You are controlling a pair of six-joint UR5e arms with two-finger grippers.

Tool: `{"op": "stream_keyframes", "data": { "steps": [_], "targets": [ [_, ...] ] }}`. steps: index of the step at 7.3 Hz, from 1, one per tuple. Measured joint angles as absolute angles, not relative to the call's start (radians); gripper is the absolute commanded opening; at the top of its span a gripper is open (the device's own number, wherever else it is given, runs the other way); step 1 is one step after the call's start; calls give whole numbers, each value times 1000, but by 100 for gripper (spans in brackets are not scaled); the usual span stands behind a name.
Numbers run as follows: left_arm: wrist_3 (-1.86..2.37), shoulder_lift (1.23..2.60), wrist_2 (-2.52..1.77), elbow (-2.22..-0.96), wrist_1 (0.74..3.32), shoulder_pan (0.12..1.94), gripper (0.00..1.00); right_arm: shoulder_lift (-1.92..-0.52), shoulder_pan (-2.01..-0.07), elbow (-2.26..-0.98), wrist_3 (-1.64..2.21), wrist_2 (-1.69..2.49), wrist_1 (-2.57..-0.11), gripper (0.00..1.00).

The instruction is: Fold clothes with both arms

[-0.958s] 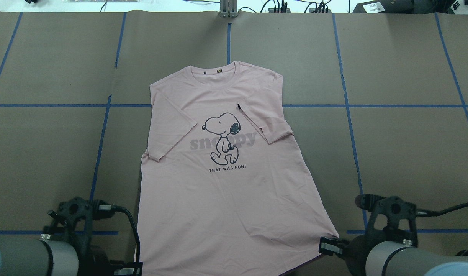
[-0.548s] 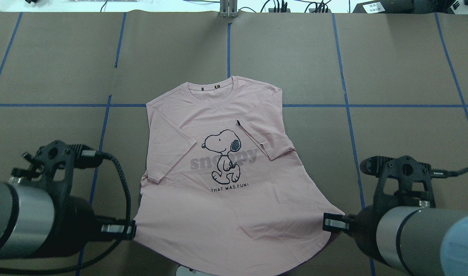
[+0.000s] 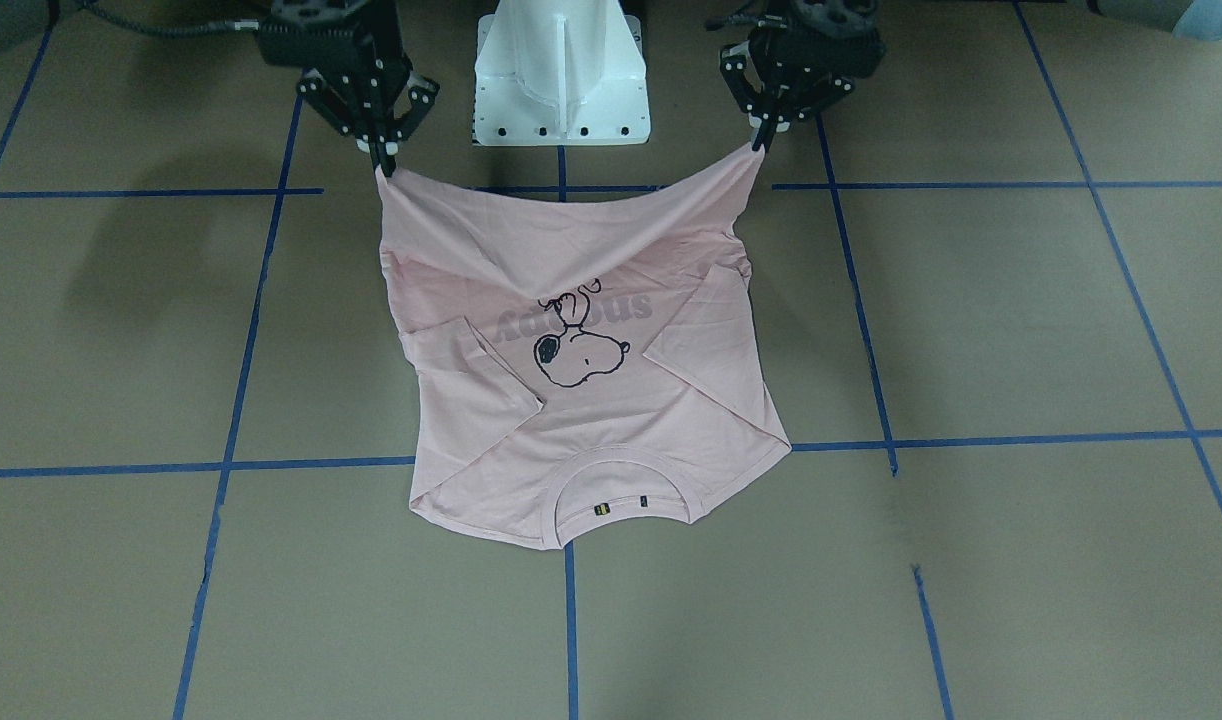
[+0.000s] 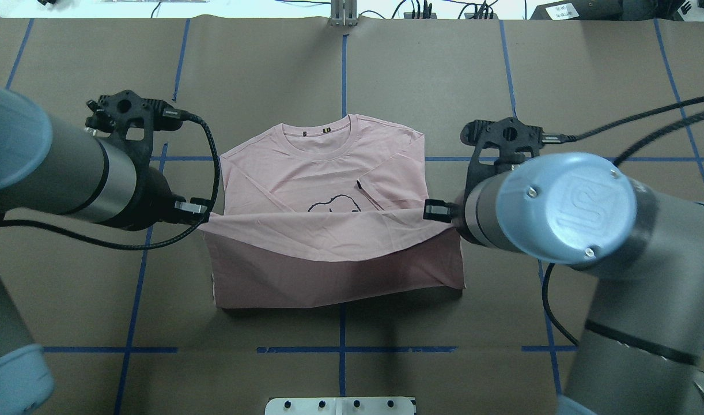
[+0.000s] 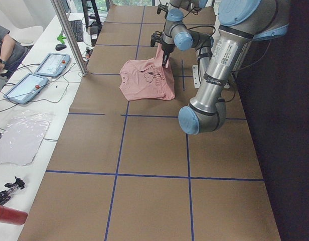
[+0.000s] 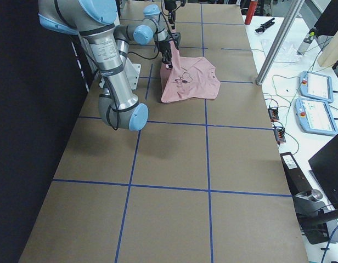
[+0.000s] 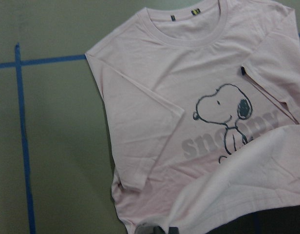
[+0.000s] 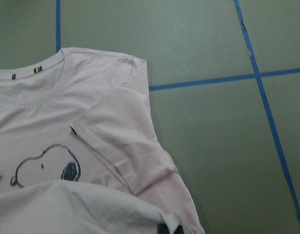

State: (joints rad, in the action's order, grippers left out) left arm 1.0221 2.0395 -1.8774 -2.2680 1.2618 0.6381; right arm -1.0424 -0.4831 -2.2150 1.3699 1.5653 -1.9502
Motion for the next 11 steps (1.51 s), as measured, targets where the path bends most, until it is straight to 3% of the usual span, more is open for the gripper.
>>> {"op": "stream_keyframes", "data": {
  "steps": [4,5,6,7,9,11],
  "targets": [
    [908,2076,-1866,-1815,1619,776,0,-904,-636,-1704,1304,1579,-1593,0],
    [894,2102,-1840,-1668,1728,796,48,-855,-665,-1526,1289,1595,-1470,49],
    [888,2122,-1818,-1542,1821,805,82,-815,-688,-1367,1268,1610,-1359,99],
    [885,2129,-1806,-1459,1892,808,100,-785,-702,-1259,1254,1616,-1288,100],
    [842,2119,-1790,-1408,1961,811,100,-768,-735,-1184,1229,1641,-1242,100],
    [799,2071,-1791,-1473,1998,813,100,-772,-787,-1179,1150,1727,-1239,100]
  ]
}}
